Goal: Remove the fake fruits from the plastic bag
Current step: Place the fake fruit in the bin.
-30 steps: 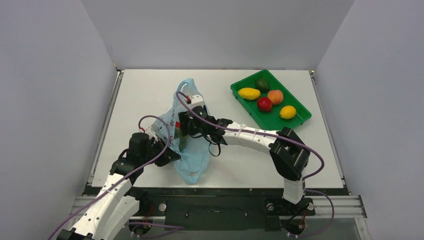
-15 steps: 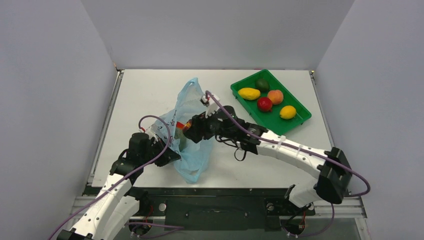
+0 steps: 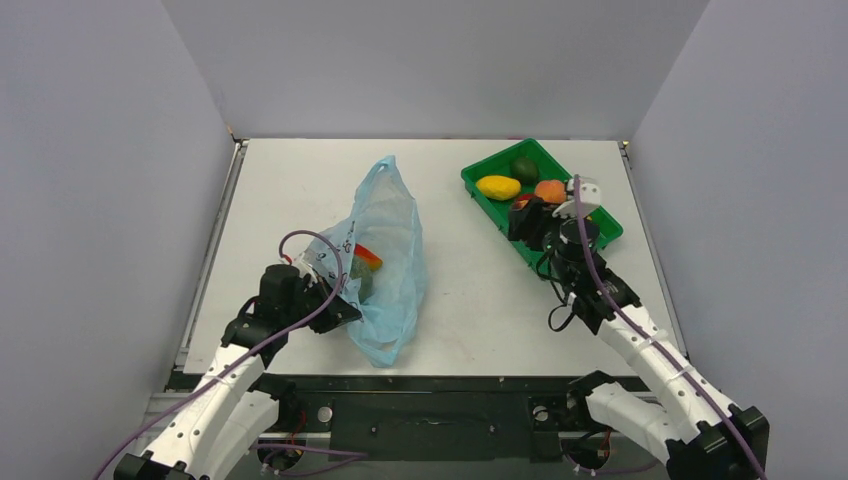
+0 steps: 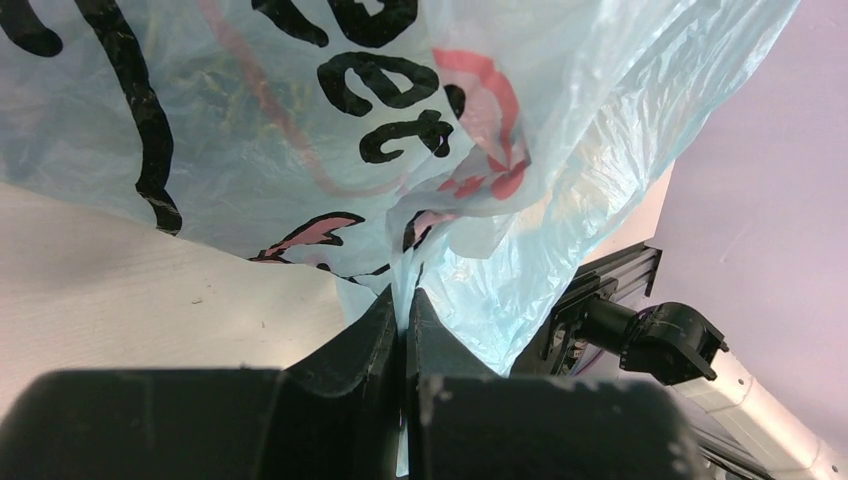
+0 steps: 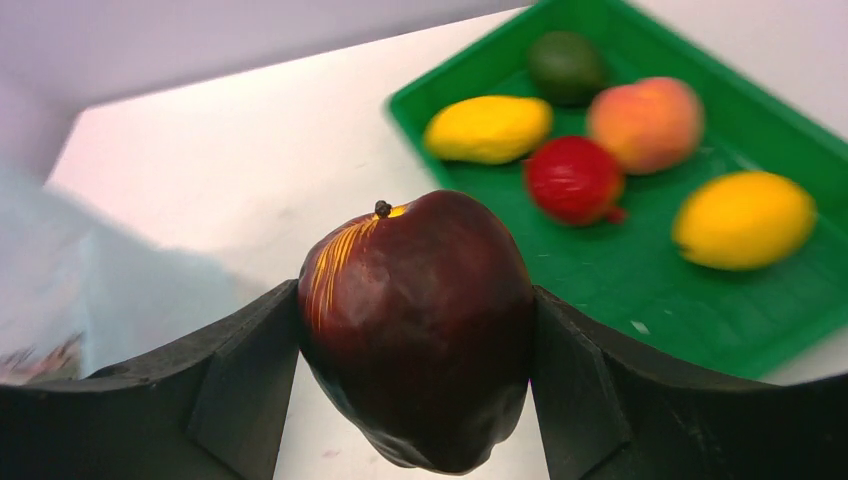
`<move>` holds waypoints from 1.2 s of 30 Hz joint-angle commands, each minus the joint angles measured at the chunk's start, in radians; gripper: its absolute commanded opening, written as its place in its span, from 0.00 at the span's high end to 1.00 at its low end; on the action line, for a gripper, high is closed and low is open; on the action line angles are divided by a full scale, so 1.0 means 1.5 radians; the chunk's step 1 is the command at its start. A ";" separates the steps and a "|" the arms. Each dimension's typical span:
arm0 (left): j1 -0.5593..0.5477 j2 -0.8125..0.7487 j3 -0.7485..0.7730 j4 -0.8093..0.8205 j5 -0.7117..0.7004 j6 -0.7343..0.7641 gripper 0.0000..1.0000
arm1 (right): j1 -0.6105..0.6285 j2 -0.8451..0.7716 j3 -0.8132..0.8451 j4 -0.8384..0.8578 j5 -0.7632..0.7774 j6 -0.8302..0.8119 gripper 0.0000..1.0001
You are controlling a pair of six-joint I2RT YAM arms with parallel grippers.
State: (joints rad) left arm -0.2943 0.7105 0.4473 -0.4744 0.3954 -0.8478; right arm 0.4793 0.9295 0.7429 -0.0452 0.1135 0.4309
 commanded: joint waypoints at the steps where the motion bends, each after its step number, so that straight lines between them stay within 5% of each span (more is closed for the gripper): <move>1: -0.003 0.004 0.011 0.025 0.005 0.020 1.00 | -0.097 -0.001 -0.003 -0.035 0.133 0.043 1.00; 17: -0.003 0.000 0.020 0.003 0.001 0.029 1.00 | -0.197 0.353 0.193 -0.166 0.143 0.022 1.00; 26: -0.003 0.002 0.026 -0.001 -0.001 0.028 1.00 | -0.207 0.438 0.215 -0.202 0.160 0.029 1.00; 36: -0.003 -0.003 0.036 -0.008 -0.003 0.026 1.00 | -0.209 0.491 0.220 -0.193 0.164 0.024 0.78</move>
State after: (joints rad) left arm -0.2939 0.7181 0.4480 -0.4904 0.3954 -0.8253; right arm 0.1753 1.6505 1.0325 -0.3508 0.3256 0.4759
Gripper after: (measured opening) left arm 0.004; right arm 0.694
